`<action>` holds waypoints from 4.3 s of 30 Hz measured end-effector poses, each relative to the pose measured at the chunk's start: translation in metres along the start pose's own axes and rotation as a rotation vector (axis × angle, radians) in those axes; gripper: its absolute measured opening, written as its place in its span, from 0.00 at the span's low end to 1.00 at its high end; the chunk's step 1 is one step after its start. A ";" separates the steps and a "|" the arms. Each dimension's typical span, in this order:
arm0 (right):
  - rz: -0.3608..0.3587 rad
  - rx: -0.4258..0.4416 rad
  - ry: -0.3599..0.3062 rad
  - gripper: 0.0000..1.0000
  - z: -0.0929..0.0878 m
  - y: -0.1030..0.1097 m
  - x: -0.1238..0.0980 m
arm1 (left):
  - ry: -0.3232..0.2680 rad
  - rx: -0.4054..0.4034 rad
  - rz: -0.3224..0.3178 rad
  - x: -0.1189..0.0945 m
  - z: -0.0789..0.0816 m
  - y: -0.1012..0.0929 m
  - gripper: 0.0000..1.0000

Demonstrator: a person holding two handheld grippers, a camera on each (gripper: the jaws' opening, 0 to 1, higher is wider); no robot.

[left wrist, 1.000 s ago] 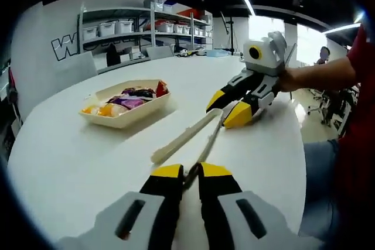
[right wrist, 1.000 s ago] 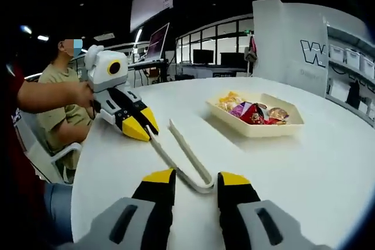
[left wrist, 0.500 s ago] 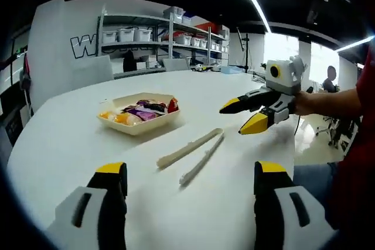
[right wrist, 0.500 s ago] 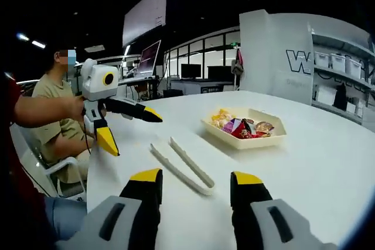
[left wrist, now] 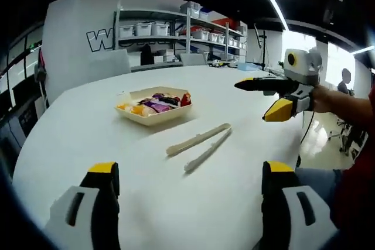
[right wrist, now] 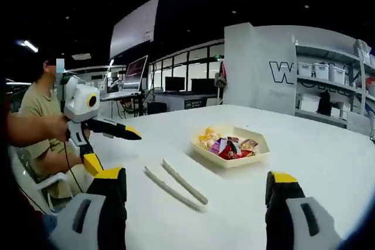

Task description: Place the target food into the container with the food tongs after gripping and lifting it, then release it inside without dropping or visibly crushing the food.

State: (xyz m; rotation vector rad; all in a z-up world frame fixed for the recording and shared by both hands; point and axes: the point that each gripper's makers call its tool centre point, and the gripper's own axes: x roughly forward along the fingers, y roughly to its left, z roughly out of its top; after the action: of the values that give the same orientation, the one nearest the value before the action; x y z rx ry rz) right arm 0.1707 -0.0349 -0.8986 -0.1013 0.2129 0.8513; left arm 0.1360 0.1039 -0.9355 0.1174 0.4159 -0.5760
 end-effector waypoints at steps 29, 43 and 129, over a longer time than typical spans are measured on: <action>-0.069 0.048 0.075 0.99 -0.028 0.001 -0.006 | -0.103 -0.012 0.027 -0.001 0.007 0.001 0.99; -0.086 0.023 0.066 0.99 -0.029 0.001 -0.005 | -0.086 -0.002 0.031 0.002 0.002 -0.003 0.99; -0.071 0.078 0.107 0.99 -0.049 -0.002 -0.012 | -0.035 0.001 0.028 0.002 -0.012 -0.007 0.99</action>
State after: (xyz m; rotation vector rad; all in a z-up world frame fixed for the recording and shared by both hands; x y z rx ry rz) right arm 0.1574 -0.0538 -0.9434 -0.0808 0.3408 0.7667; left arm 0.1294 0.1001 -0.9474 0.1142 0.3793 -0.5504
